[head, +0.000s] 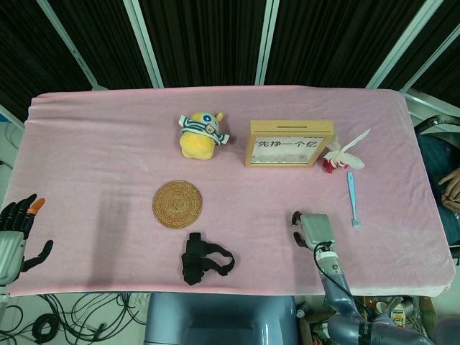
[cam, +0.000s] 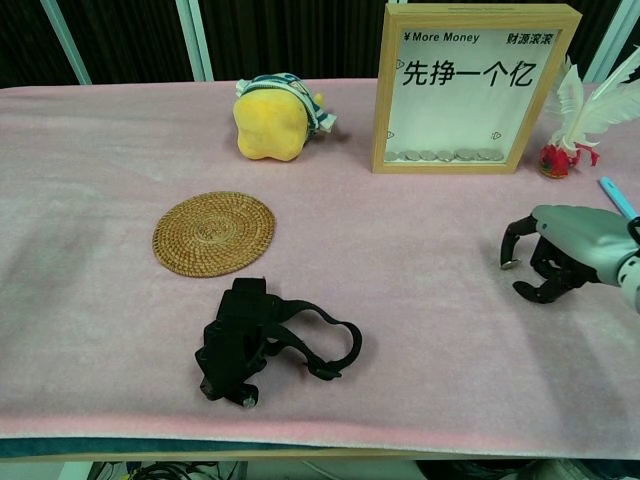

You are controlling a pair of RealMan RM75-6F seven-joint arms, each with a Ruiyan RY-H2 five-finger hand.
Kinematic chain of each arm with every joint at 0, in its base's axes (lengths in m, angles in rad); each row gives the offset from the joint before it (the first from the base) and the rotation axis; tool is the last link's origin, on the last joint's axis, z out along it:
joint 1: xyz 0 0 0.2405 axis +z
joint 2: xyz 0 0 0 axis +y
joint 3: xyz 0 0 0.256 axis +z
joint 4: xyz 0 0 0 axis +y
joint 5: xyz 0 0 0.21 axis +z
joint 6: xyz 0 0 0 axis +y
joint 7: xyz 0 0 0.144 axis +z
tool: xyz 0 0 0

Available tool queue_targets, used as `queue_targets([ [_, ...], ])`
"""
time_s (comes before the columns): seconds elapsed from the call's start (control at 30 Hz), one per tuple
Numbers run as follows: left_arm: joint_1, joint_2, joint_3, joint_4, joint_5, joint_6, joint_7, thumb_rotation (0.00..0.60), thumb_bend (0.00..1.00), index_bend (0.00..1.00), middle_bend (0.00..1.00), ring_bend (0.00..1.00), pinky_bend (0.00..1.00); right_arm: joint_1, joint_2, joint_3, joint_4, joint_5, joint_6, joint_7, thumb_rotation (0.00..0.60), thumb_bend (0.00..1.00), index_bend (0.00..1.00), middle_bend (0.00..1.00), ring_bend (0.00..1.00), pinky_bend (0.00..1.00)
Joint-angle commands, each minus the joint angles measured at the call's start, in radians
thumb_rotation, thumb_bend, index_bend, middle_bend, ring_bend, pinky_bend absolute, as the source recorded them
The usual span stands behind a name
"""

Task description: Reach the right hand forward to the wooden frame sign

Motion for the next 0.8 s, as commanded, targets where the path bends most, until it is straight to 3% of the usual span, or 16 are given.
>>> queue_targets([
  [0.03, 0.0, 0.0, 0.0, 0.0, -0.001, 0.0, 0.0, 0.6, 0.35, 0.07, 0.01, 0.0, 0.0, 0.004, -0.003, 0.003, 0.002, -0.003, -0.001, 0.003, 0.6, 0.34, 0.5, 0.93, 0.98, 0.96],
  [0.2, 0.001, 0.001, 0.0, 0.0, 0.0, 0.001, -0.001, 0.6, 0.35, 0.07, 0.01, 0.0, 0.0, 0.009, -0.011, 0.013, 0.005, -0.008, 0.007, 0.007, 0.6, 0.36, 0.55, 0.93, 0.99, 0.97],
  [0.8, 0.002, 0.003, -0.001, -0.005, -0.005, 0.0, -0.001, 0.6, 0.35, 0.07, 0.01, 0.0, 0.0, 0.011, -0.003, 0.015, 0.0, -0.006, 0.009, 0.005, 0.6, 0.36, 0.55, 0.93, 0.99, 0.97],
])
